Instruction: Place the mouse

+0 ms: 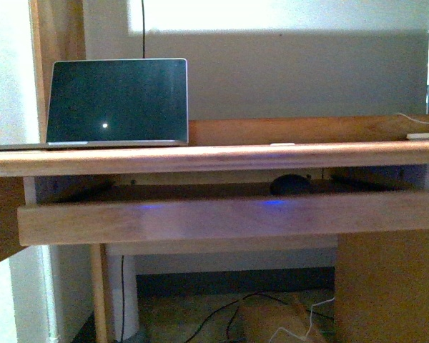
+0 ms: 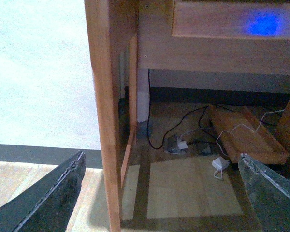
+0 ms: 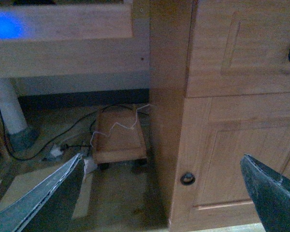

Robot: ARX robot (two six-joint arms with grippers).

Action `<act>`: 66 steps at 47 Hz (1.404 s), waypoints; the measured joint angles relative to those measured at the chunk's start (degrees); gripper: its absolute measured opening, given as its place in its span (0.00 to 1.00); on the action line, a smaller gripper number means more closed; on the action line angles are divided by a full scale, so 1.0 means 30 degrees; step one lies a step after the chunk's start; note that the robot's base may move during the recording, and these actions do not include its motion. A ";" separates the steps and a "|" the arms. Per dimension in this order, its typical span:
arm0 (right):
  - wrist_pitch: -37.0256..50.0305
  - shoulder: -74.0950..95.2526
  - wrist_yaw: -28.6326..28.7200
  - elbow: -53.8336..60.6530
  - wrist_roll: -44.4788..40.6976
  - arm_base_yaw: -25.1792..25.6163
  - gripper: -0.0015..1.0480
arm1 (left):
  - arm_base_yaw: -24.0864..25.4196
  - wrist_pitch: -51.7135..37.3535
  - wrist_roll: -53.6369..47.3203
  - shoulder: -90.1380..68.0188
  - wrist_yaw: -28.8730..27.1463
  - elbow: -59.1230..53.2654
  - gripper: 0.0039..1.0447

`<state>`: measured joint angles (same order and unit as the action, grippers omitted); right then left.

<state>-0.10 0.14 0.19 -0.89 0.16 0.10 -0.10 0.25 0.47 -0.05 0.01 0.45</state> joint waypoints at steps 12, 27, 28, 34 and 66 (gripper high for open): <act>0.0000 0.0000 0.0007 0.0000 0.0000 0.0000 0.93 | 0.0000 0.0000 0.0000 0.0000 0.0000 0.0000 0.93; 0.0000 0.0000 0.0000 0.0000 0.0000 0.0000 0.93 | 0.0284 0.0940 0.0772 -0.0401 0.1231 0.0328 0.93; 0.0000 0.0000 -0.0007 0.0000 0.0000 0.0000 0.93 | 0.0408 0.1632 0.1588 -0.0823 0.1851 0.0605 0.93; 0.0000 0.0000 0.0000 0.0000 0.0000 0.0000 0.93 | 0.0641 0.1515 0.3840 -0.4299 0.3563 0.1115 0.93; 0.0000 0.0000 0.0007 0.0000 0.0000 0.0000 0.93 | 0.0124 -1.7114 -1.9890 -3.0920 0.4758 1.0251 0.93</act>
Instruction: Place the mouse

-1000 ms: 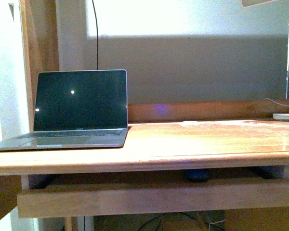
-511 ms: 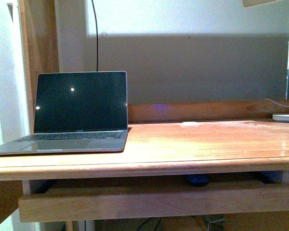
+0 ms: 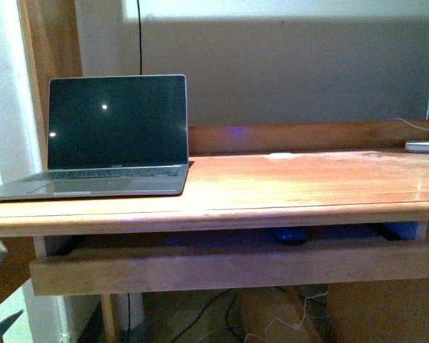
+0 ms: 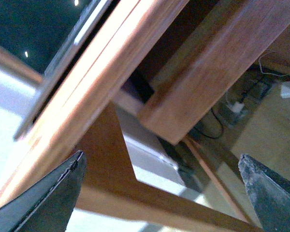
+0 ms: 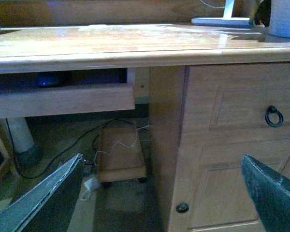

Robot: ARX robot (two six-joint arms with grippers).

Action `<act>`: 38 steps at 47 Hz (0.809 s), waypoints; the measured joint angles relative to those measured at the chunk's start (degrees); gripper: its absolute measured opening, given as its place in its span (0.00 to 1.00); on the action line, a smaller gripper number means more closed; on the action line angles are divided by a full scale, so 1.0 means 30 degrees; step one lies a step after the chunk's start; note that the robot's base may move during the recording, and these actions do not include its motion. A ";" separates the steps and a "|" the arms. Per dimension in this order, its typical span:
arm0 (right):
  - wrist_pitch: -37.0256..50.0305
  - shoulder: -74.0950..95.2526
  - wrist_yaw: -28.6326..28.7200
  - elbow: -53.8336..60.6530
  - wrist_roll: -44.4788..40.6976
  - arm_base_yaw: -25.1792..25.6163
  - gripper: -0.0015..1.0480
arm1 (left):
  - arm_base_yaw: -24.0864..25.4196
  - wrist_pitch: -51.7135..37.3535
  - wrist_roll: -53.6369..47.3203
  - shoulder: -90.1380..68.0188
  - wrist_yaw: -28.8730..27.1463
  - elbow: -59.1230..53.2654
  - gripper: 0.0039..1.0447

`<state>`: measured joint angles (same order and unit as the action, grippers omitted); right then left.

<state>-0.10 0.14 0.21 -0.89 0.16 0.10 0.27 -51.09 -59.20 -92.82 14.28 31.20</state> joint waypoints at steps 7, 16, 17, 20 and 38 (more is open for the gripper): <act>0.0000 0.0000 0.0000 0.0000 0.0000 0.0000 0.93 | -0.0226 -0.0933 -0.3687 -0.2331 0.0576 0.1377 0.93; 0.0000 0.0000 0.0000 0.0000 0.0000 0.0000 0.93 | -0.0423 -0.0787 -0.6084 -0.4189 0.1341 0.2776 0.93; 0.0000 0.0000 -0.0007 0.0000 0.0000 0.0000 0.93 | -0.0437 -0.0794 -0.6244 -0.4379 0.1457 0.2922 0.93; 0.0000 0.0000 0.0000 0.0000 0.0000 0.0000 0.93 | -0.0430 -0.0823 -0.6666 -0.4838 0.1610 0.3315 0.93; 0.0000 0.0000 0.0000 0.0000 0.0000 0.0000 0.93 | 0.0255 -0.1100 -0.8655 -0.8357 0.2062 0.6135 0.93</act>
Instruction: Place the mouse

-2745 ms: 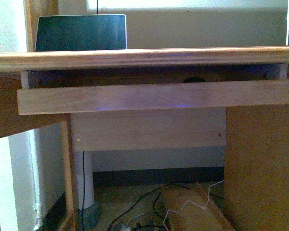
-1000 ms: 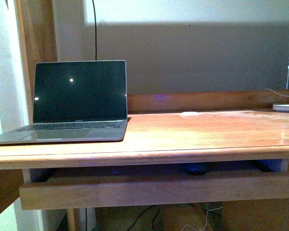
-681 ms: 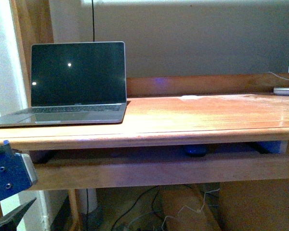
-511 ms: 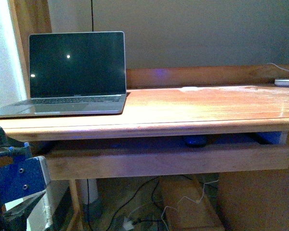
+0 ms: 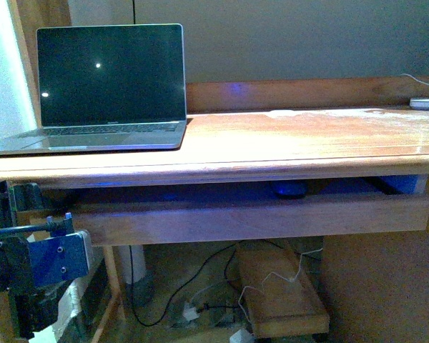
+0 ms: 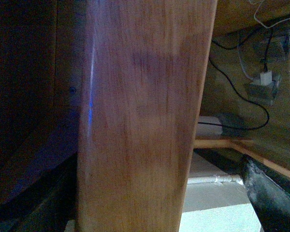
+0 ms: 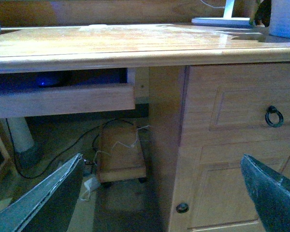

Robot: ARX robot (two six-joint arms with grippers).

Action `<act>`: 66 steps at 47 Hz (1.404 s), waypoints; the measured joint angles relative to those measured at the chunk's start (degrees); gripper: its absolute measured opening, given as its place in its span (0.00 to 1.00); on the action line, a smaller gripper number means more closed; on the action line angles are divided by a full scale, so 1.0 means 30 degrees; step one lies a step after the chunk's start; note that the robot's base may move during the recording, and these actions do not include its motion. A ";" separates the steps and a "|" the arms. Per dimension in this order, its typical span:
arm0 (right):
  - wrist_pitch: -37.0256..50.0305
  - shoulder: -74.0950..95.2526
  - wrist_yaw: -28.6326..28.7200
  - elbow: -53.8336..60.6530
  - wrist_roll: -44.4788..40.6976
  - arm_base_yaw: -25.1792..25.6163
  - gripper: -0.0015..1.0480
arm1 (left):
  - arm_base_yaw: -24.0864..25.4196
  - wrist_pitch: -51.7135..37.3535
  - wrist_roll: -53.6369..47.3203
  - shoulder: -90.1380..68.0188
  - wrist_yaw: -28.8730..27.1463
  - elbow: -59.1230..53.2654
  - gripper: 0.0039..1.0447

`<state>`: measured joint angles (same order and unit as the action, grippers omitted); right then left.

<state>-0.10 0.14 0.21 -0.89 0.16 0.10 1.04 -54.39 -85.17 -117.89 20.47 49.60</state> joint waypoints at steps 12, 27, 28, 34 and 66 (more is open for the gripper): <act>0.0000 0.0000 -0.0007 0.0000 0.0000 0.0000 0.93 | -0.0765 1.0659 0.6666 0.7541 0.1581 -0.4058 0.93; 0.0000 0.0000 0.0000 0.0000 0.0000 0.0000 0.93 | -0.2732 1.0834 1.7821 1.3493 0.4575 -0.7060 0.93; 0.0000 0.0000 0.0000 0.0000 0.0000 0.0000 0.93 | -0.2900 1.0710 1.9088 1.4010 0.4539 -0.7089 0.93; 0.0000 0.0000 -0.0007 0.0000 0.0000 0.0000 0.93 | -0.3512 1.0171 2.4873 1.7303 0.3279 -0.7082 0.93; 0.0000 0.0000 0.0000 0.0000 0.0000 0.0000 0.93 | -0.4750 1.8629 2.9572 3.6290 -1.1016 -1.3100 0.52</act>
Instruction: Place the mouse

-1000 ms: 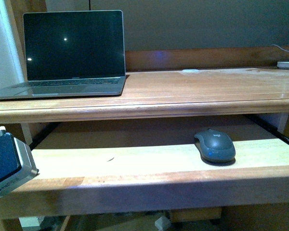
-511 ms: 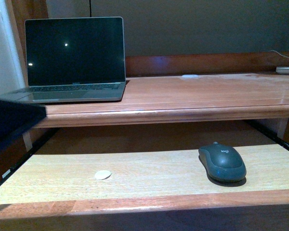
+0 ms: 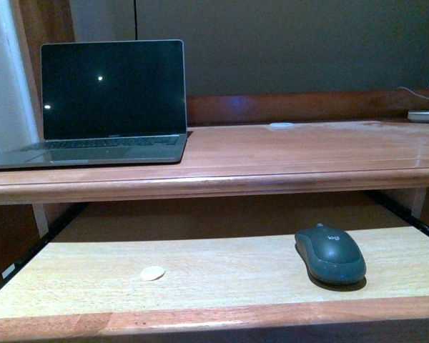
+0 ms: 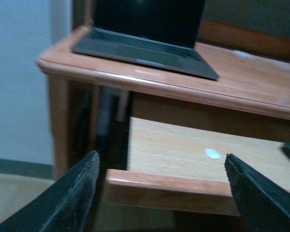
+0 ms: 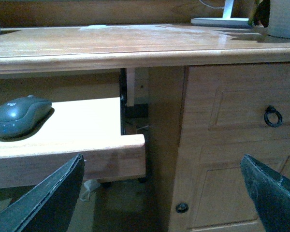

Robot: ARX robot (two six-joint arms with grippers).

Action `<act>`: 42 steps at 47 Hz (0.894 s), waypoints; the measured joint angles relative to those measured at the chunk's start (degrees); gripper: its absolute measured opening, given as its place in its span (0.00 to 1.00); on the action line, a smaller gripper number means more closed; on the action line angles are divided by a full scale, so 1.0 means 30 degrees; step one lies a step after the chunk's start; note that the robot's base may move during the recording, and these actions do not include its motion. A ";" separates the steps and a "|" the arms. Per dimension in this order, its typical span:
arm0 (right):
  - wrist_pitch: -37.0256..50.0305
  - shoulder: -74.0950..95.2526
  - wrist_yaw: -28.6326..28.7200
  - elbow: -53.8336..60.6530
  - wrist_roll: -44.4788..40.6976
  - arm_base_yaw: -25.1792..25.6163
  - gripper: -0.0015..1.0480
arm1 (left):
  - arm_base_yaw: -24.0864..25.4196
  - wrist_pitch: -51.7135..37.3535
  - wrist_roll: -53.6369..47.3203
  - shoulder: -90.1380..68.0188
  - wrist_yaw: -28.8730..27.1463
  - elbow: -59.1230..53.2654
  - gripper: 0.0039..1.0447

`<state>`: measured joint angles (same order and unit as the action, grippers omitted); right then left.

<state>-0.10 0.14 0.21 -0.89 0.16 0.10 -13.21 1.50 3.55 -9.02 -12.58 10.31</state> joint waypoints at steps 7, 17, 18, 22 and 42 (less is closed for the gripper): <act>-0.3242 0.2280 0.0772 -0.1749 0.1734 -0.0838 0.93 | 0.1377 -0.0058 -0.0714 0.0685 0.1596 -0.0874 0.26; 0.0000 0.7380 -0.3789 -0.5697 0.2324 -0.5617 0.93 | 0.4233 -0.0138 -0.0918 0.1362 0.4109 -0.1479 0.02; 0.0284 0.8043 -0.4131 -0.6084 0.2317 -0.6149 0.93 | 0.4240 -0.0146 -0.0925 0.1399 0.4146 -0.1537 0.02; 0.1304 1.0695 -0.5049 -0.7329 0.2324 -0.8145 0.93 | 0.4269 -0.0175 -0.0954 0.1566 0.4146 -0.1792 0.02; 0.5435 2.1128 -0.7446 -1.1162 -0.0576 -1.2320 0.93 | 0.4299 -0.0393 -0.0969 0.2557 0.4167 -0.2827 0.02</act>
<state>16.21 63.53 -22.13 -34.37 -1.56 -36.86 -0.32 0.32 0.64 -1.34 -0.08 1.83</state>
